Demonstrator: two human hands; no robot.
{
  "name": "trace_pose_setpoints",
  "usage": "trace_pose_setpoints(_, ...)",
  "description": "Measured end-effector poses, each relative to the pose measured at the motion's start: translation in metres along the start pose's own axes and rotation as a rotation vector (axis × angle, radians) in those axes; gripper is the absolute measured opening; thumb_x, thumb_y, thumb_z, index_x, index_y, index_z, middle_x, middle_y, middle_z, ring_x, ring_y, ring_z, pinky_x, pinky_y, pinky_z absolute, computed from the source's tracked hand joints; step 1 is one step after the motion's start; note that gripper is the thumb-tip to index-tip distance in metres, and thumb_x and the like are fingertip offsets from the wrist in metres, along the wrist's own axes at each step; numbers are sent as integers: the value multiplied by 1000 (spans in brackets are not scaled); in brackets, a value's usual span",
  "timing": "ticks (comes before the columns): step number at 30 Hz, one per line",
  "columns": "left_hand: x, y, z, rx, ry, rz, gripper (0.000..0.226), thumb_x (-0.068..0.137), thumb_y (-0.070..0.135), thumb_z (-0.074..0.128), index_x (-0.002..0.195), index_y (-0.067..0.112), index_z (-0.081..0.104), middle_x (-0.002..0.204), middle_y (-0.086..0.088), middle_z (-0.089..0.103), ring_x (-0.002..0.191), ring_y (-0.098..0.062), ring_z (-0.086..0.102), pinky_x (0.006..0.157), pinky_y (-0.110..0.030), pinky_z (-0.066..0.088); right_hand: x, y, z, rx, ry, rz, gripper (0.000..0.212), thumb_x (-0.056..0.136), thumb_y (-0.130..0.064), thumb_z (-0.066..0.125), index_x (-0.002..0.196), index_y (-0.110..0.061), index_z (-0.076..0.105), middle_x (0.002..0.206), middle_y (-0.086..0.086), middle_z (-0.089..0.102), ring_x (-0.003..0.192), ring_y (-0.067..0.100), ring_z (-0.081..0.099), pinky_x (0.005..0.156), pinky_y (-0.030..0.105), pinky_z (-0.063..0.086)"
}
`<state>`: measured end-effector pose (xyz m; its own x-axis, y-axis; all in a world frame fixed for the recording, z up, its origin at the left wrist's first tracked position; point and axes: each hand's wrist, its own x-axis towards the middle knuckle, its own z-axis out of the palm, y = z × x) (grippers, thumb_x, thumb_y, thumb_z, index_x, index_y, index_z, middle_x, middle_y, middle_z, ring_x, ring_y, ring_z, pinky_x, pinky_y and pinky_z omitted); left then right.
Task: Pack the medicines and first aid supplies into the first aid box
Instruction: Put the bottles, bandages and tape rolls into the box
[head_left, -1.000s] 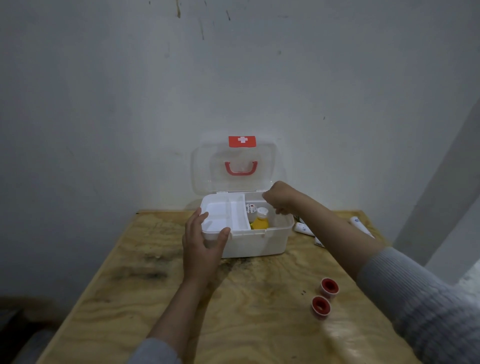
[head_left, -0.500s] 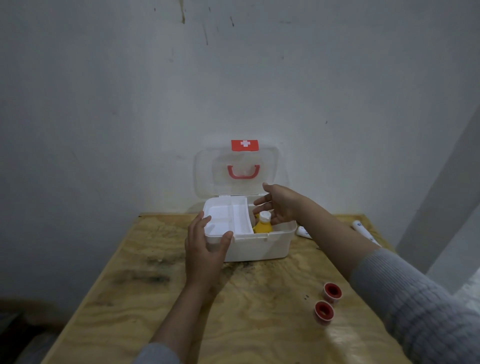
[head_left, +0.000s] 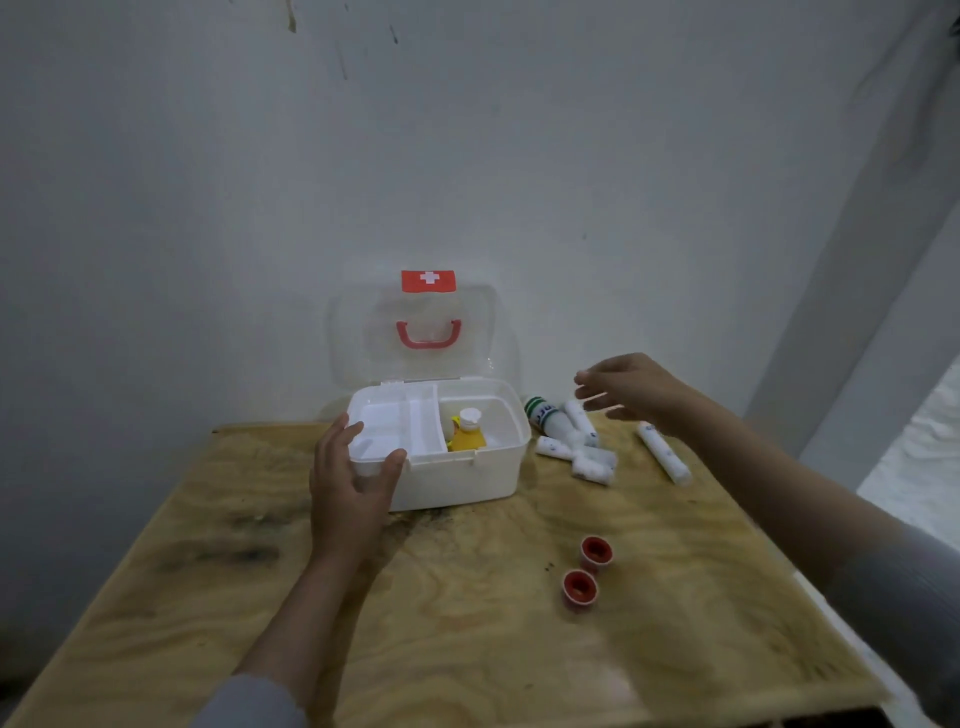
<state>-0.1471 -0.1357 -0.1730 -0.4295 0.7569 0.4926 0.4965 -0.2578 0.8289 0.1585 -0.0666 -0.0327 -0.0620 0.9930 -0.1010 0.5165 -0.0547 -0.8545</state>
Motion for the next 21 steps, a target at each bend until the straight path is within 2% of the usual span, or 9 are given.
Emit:
trace_pose_setpoints(3,0,1,1,9,5,-8,54,82,38,66,130,25,45,146,2,39,132,-20,38,100,-49,47,-7,42,-20,-231,122,-23,24,85,-26,64,100,-8,68,99,11,70,89,23,66,73,31,50)
trace_pose_setpoints(5,0,2,1,11,4,-4,54,83,37,66,131,24,45,146,1,39,132,-20,38,100,-49,46,-8,71,-27,-426,219,-28,25,83,-25,66,100,-7,69,102,12,70,86,20,62,74,28,45)
trace_pose_setpoints(10,0,2,1,6,5,15,53,83,34,67,130,20,46,146,-1,40,132,-20,38,100,-47,46,-14,129,-24,-608,329,21,33,82,-23,63,112,-11,63,114,12,64,101,27,60,77,31,43)
trace_pose_setpoints(16,1,0,0,10,2,22,53,83,33,67,130,21,46,146,-1,39,132,-20,38,100,-45,45,-11,158,-10,-483,459,13,30,83,-13,56,111,-8,62,101,16,63,85,29,59,68,31,43)
trace_pose_setpoints(21,0,2,1,16,4,25,53,83,32,66,130,18,46,146,-3,39,132,-22,39,101,-45,45,-2,149,0,-333,524,-77,23,83,-14,59,104,-13,68,97,15,67,81,25,60,73,29,43)
